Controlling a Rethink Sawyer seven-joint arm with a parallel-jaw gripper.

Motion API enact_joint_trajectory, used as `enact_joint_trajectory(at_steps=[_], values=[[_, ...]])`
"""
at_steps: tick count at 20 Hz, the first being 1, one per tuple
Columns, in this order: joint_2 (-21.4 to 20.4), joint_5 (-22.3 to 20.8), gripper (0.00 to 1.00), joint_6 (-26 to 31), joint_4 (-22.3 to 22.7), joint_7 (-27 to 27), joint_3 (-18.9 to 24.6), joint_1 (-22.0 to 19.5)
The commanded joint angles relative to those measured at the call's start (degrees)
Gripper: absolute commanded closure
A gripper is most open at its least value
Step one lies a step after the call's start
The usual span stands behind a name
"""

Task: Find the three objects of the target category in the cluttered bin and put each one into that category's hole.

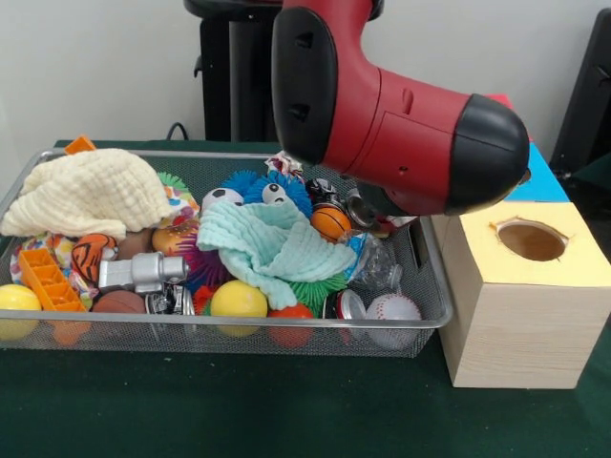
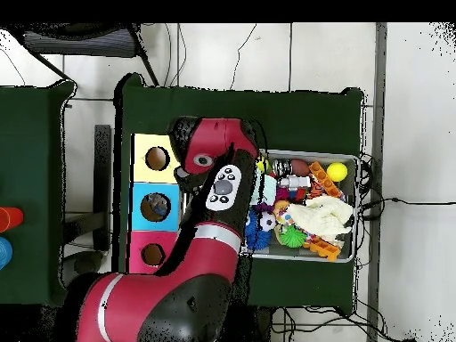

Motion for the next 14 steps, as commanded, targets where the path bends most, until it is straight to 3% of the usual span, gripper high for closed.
enact_joint_trajectory(at_steps=[1,8,14], values=[[-3.54,4.6,0.0,-20.46,8.82,10.0,7.35,-1.64],[-7.64,8.3,0.0,-30.95,15.53,9.42,8.93,-1.54],[-8.54,8.34,0.0,-33.79,18.02,8.76,7.57,-0.29]])
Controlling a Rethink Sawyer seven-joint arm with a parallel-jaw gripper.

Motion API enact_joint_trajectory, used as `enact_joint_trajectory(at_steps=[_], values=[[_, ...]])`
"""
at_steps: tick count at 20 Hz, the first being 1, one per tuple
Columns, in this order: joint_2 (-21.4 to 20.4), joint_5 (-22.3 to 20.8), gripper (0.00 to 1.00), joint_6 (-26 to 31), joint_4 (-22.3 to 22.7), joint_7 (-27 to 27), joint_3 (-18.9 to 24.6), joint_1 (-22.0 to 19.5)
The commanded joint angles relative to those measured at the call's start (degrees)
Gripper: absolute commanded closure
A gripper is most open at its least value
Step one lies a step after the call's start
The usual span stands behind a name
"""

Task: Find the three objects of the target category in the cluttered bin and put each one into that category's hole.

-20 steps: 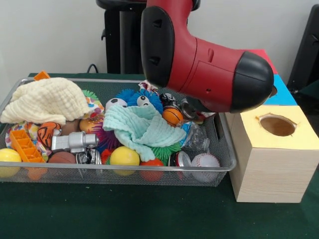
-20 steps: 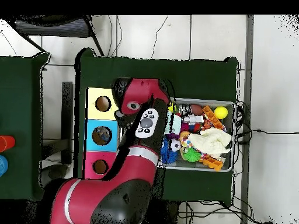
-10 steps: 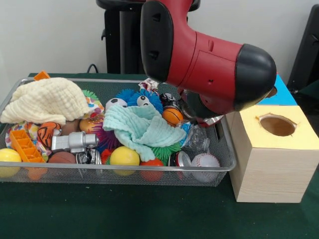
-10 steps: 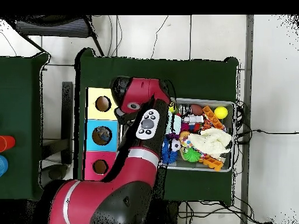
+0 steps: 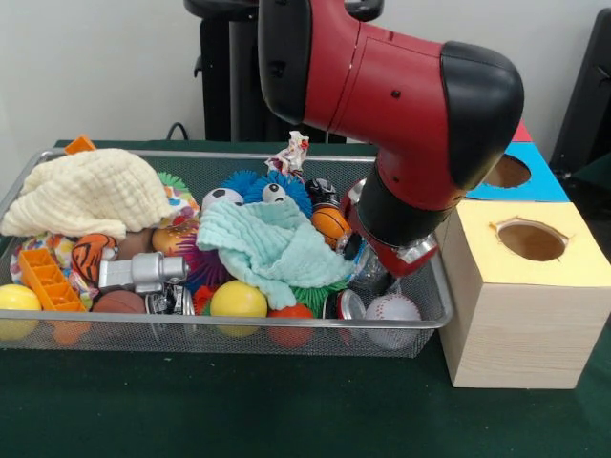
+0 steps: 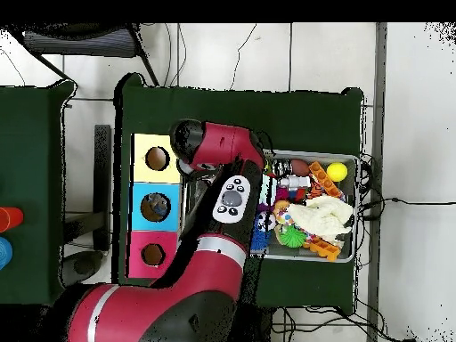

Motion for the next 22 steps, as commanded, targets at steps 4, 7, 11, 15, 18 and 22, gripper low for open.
enact_joint_trajectory(at_steps=[4,7,11,15,18,22], values=[[0.36,1.31,0.0,-2.09,7.29,10.3,4.74,0.95],[1.9,0.84,0.0,0.97,6.12,11.81,3.81,1.97],[4.24,1.41,0.0,1.56,5.18,12.78,3.99,1.68],[4.87,3.31,0.0,-2.15,6.57,13.33,5.24,1.06],[5.11,3.86,0.0,-4.87,7.15,13.73,5.03,1.27],[6.83,4.07,0.0,-5.77,5.58,13.33,4.98,0.77]])
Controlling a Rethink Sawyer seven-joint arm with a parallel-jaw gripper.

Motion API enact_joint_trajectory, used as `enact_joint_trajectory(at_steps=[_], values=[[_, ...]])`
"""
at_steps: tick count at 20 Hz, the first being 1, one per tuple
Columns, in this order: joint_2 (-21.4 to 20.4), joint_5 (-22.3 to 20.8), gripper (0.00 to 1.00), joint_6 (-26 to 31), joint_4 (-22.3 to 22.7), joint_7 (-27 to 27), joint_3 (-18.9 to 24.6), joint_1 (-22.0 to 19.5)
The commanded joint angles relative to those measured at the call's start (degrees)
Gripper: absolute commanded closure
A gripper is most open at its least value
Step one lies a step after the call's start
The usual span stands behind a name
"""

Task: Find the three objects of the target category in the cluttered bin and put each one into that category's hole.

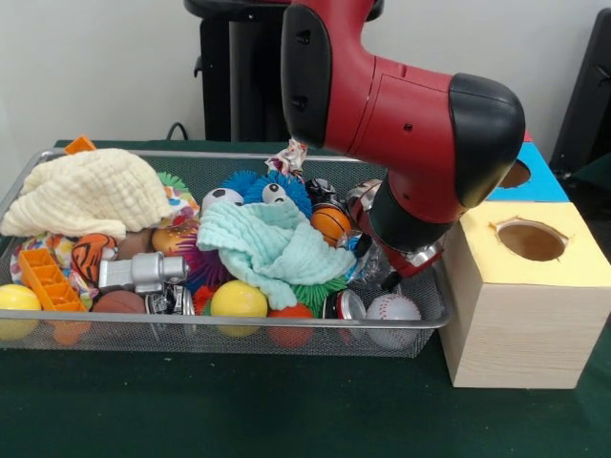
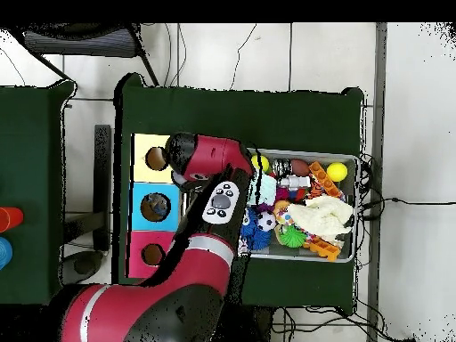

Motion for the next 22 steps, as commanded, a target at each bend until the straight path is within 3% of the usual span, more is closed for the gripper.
enact_joint_trajectory(at_steps=[1,6,11,16,22], values=[[4.53,2.77,0.0,-5.85,3.21,13.3,5.02,-1.33],[5.88,3.4,0.0,-5.98,0.99,13.71,4.86,-1.81],[4.94,4.81,0.0,-9.81,3.44,14.63,5.31,-1.16],[6.61,1.15,0.0,-0.54,-0.85,14.56,0.13,0.65],[7.32,0.64,0.0,1.25,-0.77,16.05,-3.16,2.88]])
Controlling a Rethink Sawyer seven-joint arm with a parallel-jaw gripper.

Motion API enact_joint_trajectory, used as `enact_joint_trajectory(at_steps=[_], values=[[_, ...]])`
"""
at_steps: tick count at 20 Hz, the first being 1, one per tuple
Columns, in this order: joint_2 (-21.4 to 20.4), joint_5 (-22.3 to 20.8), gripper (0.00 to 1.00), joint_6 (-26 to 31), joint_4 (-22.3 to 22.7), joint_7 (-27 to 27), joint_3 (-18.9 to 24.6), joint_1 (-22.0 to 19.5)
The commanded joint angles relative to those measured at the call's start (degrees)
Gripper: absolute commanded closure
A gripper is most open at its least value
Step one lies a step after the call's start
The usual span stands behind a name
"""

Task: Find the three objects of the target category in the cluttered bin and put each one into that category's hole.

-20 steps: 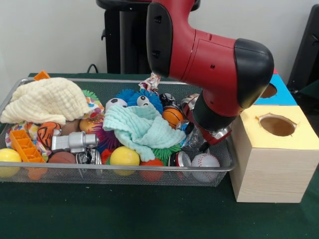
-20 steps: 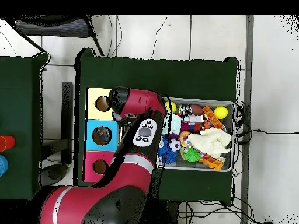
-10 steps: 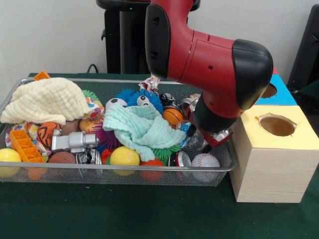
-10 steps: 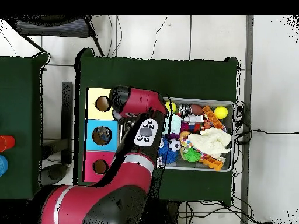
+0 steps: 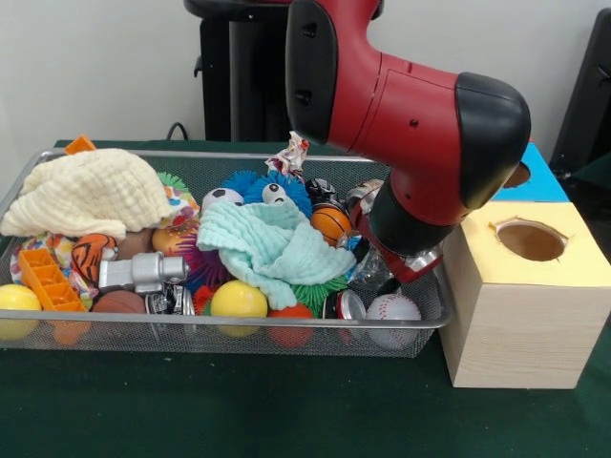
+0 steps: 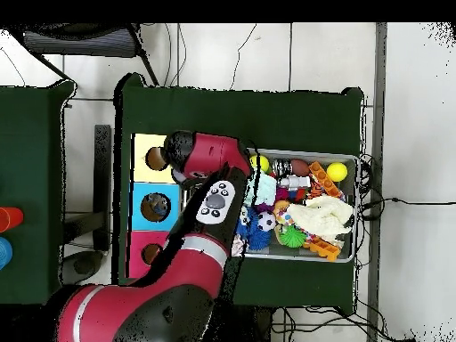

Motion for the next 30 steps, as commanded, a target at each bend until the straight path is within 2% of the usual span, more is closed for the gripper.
enact_joint_trajectory(at_steps=[1,3,6,14,24,30], values=[[6.08,-1.55,0.0,3.3,0.56,16.2,-0.5,1.93],[6.37,-1.4,0.0,3.87,0.6,16.18,-1.29,2.27],[6.13,-0.4,0.0,0.25,2.84,14.38,-0.24,1.22],[6.59,0.53,0.0,-2.4,3.41,7.81,3.27,-3.89],[7.54,3.75,0.0,-10.87,5.92,6.37,9.24,-7.8],[6.78,5.97,0.0,-13.02,7.89,6.67,11.42,-8.63]])
